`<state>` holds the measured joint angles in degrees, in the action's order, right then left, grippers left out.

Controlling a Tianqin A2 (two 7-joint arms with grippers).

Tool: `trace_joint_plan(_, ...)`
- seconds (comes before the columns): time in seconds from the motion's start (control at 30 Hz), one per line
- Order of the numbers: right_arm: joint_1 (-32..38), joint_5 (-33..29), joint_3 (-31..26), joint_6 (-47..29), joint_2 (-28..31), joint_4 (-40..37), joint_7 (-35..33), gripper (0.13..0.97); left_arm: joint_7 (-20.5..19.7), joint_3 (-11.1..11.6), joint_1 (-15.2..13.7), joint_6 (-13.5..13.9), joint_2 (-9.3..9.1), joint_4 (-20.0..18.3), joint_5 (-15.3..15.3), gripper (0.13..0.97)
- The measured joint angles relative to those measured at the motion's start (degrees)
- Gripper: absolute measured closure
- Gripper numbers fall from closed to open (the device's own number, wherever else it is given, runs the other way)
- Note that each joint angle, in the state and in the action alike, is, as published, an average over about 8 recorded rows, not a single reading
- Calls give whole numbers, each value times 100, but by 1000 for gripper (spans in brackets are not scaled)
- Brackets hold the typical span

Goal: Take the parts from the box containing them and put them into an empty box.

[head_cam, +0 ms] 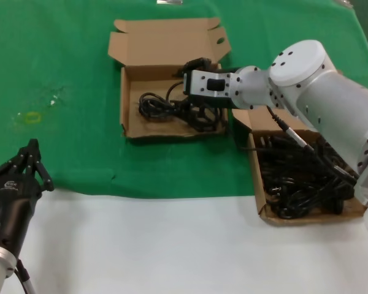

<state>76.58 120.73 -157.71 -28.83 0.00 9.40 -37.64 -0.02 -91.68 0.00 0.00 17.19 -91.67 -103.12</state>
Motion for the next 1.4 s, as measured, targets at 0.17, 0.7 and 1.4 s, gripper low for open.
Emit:
trace_joint_plan(0.17,-2,10,0,3,0,0,-10,683,0,0,0,0,0,0,0,952)
trace_joint_plan(0.7,-71,-5,59,29,15,73,20,412,0,0,0,0,0,0,0,901)
trace_joint_plan(1.4,-1897,-427,1635,715,425,2036,923,144,0,0,0,0,0,0,-1,564)
